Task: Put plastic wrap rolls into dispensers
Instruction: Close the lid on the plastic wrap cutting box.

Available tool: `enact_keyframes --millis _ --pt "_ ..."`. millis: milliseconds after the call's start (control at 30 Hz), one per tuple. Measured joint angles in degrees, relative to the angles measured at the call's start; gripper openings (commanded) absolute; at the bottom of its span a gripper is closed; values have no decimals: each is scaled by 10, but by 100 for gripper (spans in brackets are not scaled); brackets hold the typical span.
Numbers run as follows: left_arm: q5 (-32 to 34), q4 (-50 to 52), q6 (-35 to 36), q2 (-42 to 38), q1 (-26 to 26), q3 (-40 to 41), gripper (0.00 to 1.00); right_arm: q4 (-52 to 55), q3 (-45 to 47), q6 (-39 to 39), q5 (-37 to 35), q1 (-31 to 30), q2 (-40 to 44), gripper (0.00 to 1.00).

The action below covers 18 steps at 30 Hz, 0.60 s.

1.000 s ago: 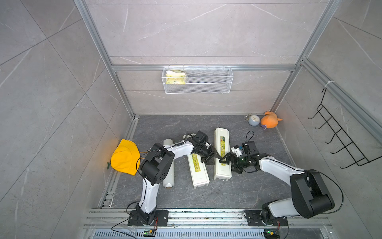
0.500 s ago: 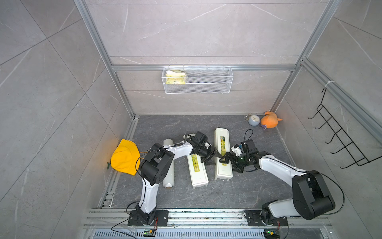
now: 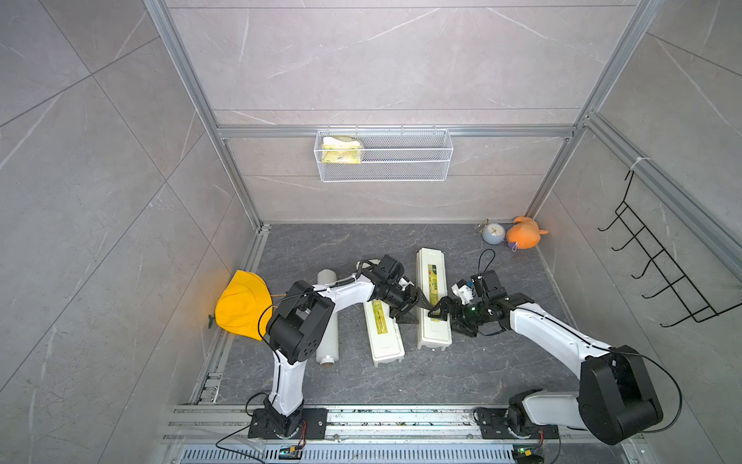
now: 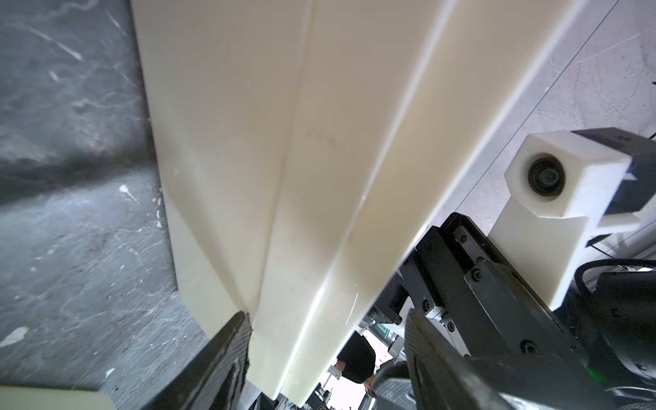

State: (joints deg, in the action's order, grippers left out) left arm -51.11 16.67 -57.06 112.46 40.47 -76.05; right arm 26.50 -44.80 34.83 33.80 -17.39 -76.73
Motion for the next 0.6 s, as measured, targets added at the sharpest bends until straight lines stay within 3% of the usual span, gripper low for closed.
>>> enact_keyframes --millis 167,600 --pt "0 0 3 -8 0 14 78 8 3 -2 -2 0 8 92" --pt "-2 -13 3 -24 0 33 82 46 -4 -1 -15 0 25 87"
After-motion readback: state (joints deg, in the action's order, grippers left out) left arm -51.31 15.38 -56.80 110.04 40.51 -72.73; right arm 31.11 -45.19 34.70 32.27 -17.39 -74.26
